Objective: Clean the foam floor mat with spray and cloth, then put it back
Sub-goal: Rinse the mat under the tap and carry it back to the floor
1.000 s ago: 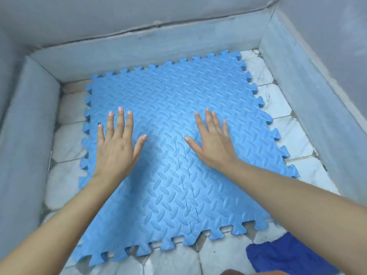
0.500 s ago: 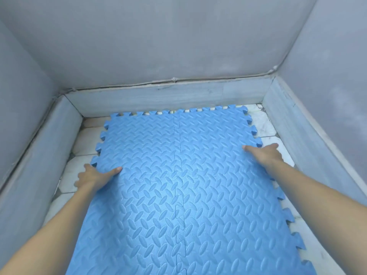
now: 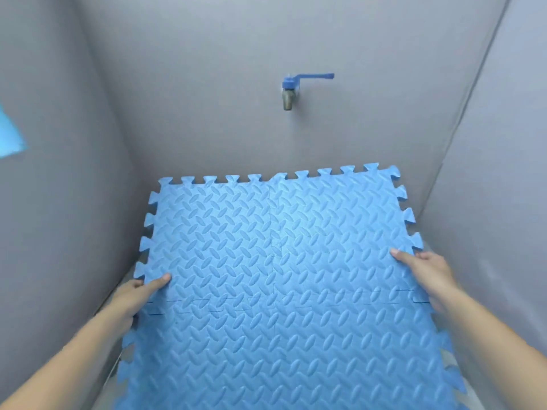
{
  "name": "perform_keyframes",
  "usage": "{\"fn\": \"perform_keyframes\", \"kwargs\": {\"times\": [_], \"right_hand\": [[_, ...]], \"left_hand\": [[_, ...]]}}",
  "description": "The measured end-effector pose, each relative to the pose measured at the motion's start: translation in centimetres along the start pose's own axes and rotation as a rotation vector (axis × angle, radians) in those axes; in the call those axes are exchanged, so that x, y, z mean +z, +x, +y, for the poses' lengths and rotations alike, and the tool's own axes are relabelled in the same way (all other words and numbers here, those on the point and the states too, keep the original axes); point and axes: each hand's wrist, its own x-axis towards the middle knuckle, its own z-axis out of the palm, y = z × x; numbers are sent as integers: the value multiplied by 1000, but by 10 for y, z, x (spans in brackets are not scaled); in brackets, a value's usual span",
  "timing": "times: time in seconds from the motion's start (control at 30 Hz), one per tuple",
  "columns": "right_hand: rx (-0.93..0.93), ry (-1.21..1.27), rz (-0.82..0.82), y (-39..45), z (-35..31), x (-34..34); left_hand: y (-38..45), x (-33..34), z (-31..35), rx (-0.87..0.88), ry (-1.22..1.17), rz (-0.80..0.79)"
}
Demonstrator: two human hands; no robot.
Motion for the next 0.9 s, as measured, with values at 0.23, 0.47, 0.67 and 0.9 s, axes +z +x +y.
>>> {"fn": "perform_keyframes", "kwargs": {"times": [0.23, 0.47, 0.67, 0.9], "right_hand": [[-155, 82, 79, 32, -74, 10], [-60, 83, 43, 73, -76, 24], [-20, 12, 26, 112, -62, 25], [31, -231, 92, 79, -100, 25]], "left_hand": [[13, -5, 108, 81, -22, 66], [38, 13, 147, 3, 24, 50], [52, 22, 143, 30, -43, 3], [50, 23, 125, 118, -137, -9]]}}
